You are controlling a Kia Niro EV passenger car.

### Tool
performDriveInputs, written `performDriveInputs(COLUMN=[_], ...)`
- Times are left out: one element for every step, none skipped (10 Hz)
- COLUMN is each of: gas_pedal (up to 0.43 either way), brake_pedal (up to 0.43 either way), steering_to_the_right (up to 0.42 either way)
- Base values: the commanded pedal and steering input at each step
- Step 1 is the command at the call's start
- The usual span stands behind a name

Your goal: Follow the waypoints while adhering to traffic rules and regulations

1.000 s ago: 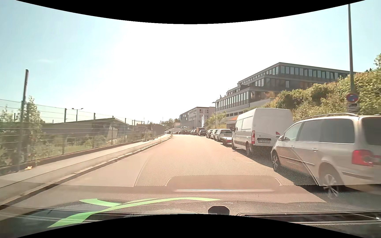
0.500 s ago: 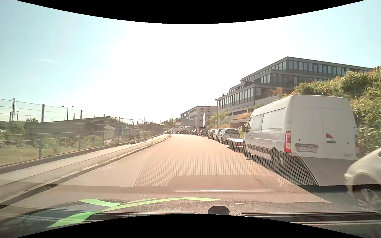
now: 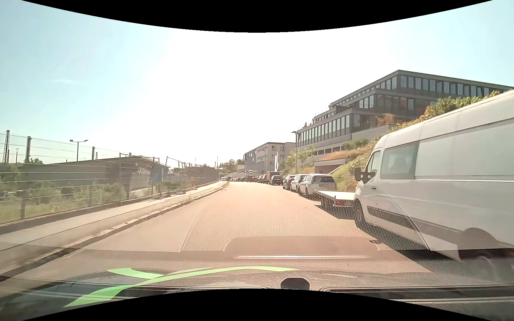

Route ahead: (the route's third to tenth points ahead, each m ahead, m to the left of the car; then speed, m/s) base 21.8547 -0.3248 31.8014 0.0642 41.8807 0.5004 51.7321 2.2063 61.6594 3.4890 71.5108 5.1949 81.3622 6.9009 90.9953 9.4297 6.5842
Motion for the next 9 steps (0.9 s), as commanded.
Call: performDriveInputs(gas_pedal=[0.059,0.079,0.087,0.098,0.11,0.118,0.13,0.138,0.138], brake_pedal=[0.0,0.0,0.0,0.0,0.0,0.0,0.0,0.0,0.0], steering_to_the_right=[-0.006,-0.008,-0.008,-0.008,-0.008,-0.008,-0.008,-0.008,-0.008])
